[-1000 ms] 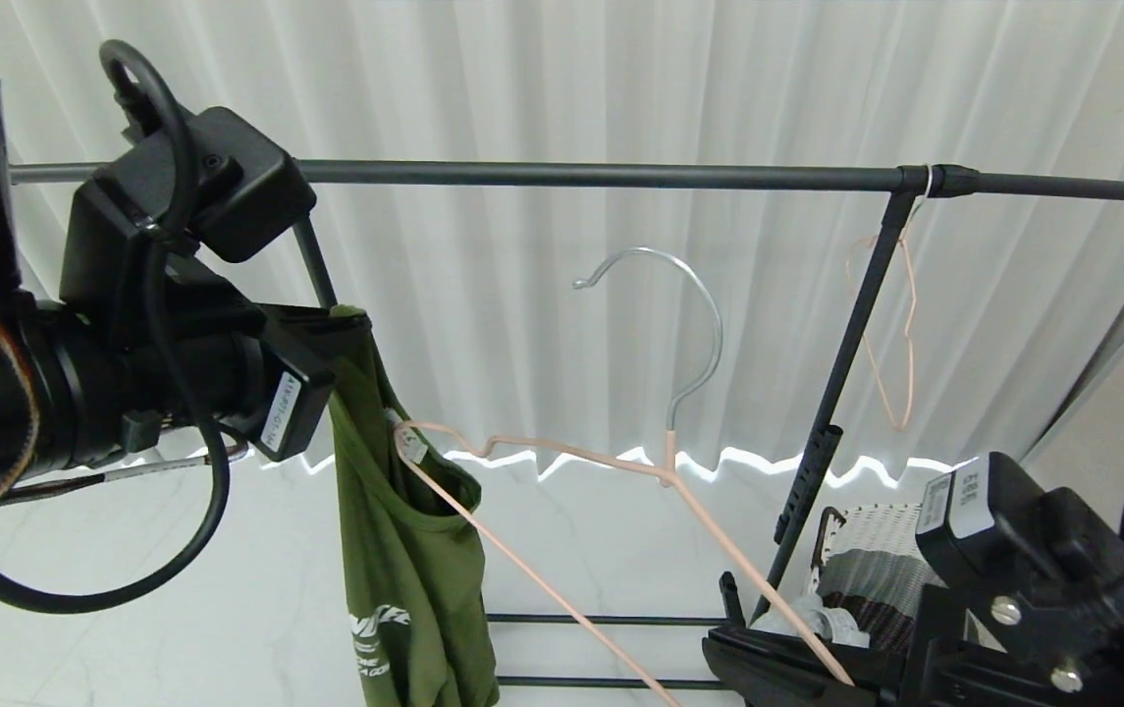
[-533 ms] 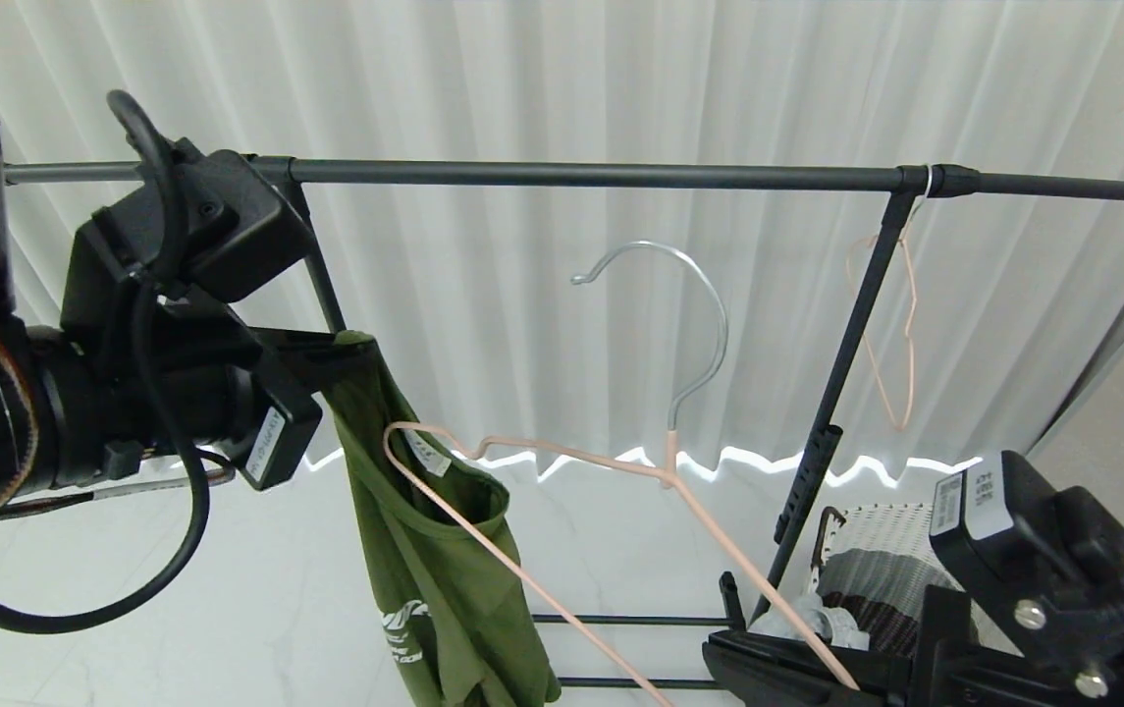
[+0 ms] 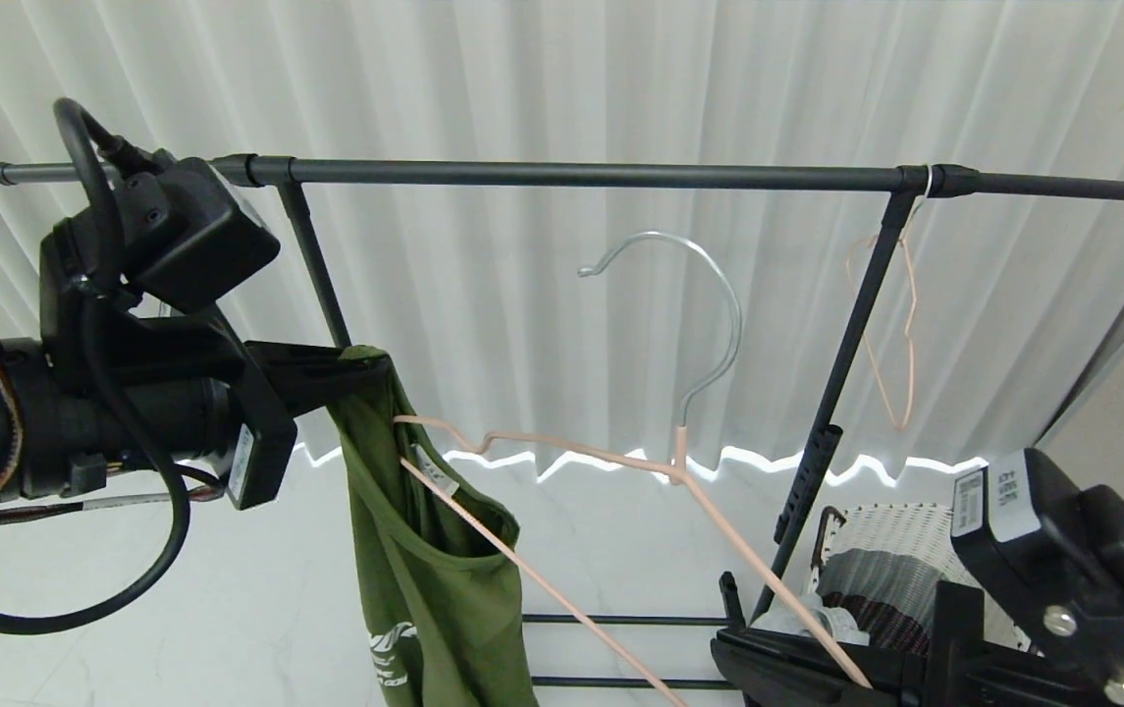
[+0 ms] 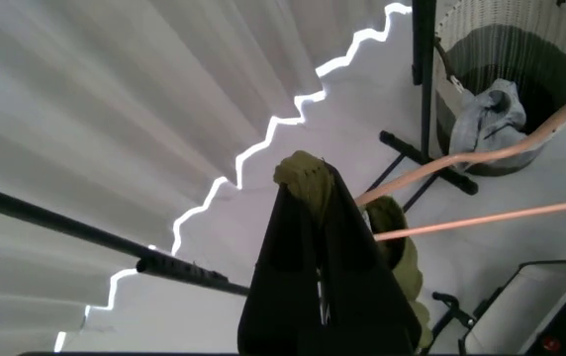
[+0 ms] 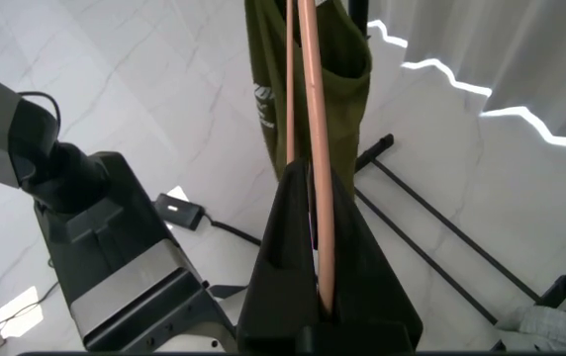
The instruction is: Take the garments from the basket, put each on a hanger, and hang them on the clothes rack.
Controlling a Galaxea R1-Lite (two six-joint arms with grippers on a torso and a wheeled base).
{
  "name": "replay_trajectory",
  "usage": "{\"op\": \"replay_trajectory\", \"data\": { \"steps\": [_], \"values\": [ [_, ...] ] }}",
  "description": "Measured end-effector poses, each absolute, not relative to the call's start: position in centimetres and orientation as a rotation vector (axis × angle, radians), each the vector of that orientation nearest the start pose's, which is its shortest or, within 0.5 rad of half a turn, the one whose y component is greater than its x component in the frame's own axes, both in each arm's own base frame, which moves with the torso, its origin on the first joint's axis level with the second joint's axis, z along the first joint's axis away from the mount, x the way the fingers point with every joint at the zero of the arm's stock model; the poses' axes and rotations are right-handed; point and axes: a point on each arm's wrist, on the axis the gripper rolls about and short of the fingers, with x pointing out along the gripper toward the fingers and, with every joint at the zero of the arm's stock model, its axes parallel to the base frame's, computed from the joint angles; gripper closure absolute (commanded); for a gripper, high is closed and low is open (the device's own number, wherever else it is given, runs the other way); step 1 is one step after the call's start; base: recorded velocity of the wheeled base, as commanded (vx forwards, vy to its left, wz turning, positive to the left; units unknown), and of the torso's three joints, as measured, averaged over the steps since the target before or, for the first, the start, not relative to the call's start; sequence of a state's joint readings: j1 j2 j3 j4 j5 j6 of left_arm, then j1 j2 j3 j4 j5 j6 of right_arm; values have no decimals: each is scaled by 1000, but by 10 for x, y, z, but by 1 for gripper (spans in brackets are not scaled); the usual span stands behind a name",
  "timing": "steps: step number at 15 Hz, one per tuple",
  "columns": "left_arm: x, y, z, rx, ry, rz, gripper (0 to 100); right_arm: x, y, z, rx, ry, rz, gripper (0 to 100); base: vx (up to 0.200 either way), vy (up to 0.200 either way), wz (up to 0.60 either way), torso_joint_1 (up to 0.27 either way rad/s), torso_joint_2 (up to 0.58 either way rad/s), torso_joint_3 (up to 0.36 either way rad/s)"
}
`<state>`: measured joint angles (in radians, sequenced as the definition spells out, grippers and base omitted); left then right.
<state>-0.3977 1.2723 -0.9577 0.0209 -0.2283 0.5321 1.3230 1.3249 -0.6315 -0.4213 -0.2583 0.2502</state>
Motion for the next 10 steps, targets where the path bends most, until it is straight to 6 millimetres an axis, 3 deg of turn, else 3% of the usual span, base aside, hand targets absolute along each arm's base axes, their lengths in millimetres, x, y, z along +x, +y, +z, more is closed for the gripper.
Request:
{"op": "replay_trajectory", "data": {
  "steps": [10],
  "values": [
    [181,-76,272,508,181,-657,100,49,201,212,-46,292,1086,100,0,0,0,0,0,0]
  ]
}}
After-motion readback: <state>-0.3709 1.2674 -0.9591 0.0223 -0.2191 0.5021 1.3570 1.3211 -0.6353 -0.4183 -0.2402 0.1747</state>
